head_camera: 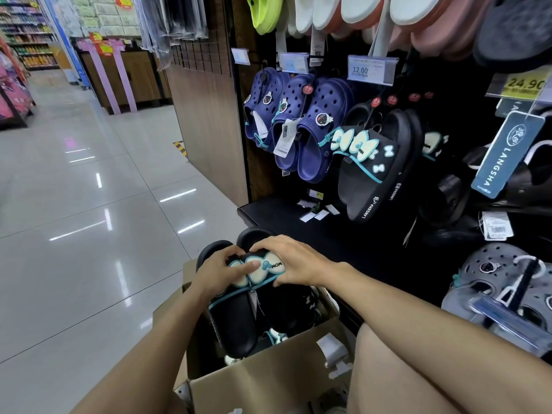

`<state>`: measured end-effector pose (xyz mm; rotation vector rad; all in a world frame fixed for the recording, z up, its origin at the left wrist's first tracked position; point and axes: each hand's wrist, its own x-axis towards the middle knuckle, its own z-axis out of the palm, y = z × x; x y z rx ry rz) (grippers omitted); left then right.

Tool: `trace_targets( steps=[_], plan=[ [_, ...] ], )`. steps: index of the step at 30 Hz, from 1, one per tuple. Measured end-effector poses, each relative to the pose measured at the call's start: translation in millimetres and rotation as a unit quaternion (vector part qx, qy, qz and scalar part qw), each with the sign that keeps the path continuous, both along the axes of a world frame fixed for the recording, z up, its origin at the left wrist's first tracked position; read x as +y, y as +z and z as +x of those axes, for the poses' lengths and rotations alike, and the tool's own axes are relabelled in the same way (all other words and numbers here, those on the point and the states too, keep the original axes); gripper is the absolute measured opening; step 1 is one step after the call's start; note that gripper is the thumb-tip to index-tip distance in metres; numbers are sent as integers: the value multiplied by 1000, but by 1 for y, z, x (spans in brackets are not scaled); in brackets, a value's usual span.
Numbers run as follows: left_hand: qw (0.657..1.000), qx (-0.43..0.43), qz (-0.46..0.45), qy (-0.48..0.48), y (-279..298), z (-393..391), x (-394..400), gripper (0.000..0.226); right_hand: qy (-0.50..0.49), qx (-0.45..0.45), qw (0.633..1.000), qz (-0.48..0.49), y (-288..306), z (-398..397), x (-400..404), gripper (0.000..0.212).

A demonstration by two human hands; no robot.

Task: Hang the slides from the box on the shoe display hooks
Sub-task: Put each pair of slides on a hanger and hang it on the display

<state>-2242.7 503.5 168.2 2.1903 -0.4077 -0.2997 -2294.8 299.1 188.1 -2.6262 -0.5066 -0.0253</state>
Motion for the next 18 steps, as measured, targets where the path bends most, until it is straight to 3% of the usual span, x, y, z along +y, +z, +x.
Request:
trace_targets(
  steps=[11,18],
  plan=[
    [995,-12,-66,72,0,5,-4,47,-51,-29,996,72,-8,12,-3,87],
    [987,-26,-95,124,-1,5,-7,34,-76,-46,987,131,-9,19,-7,79]
  ],
)
